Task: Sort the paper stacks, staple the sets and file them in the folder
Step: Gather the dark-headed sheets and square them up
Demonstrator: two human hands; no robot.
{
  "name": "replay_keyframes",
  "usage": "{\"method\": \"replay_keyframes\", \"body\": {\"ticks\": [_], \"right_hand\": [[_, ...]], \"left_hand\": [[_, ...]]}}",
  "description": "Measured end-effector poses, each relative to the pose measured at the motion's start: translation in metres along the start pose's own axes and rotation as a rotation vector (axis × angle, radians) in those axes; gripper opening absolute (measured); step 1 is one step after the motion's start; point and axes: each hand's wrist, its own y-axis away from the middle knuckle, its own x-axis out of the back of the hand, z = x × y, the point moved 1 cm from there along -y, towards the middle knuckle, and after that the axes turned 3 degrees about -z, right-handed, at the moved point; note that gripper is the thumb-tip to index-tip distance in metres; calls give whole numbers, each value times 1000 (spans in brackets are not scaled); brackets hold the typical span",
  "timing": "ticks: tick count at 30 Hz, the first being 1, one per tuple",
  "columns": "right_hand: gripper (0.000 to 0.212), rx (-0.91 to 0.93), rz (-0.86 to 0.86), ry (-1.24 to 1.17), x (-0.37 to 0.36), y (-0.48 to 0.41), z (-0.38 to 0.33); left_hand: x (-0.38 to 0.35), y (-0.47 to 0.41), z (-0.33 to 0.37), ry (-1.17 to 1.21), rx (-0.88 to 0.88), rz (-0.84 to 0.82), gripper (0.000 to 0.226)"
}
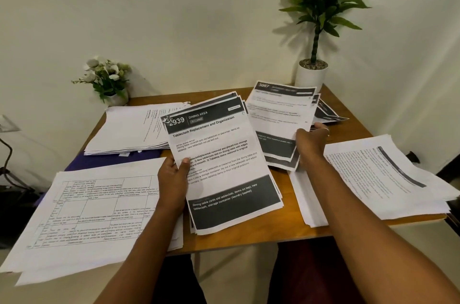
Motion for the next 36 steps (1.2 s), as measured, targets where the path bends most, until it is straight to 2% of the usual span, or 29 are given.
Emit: {"method": "replay_keyframes", "body": {"ticks": [3,8,9,12,14,20,25,29,32,36], "right_hand": [[63,13,-59,178,-1,-1,1],[26,169,-157,540,-5,-2,12],[28,203,-152,602,-6,-2,14],[59,274,-62,824,-9,-3,16],[67,328,-54,922,-11,-1,17],[45,429,-51,1061,-22,6,17],[49,515,-1,1139,-29,9,16],[42,453,-157,1093,-31,7,14],[49,451,-170,1113,-34,12,10],[42,380,-177,1190,-44,13,8]], "left_hand": [[-1,0,0,-7,-5,0,20],[0,0,1,-13,4,0,20],[0,0,1,-13,6,0,20],[0,0,1,-29,-3,-2,18],[0,0,1,-27,-10,-1,17],[1,0,-1,-46,-4,6,18],[0,1,0,-44,12,11,18],[0,1,0,-49,7,6,20],[0,1,0,-49,2,5,19],[0,1,0,-45,7,1,18]]}}
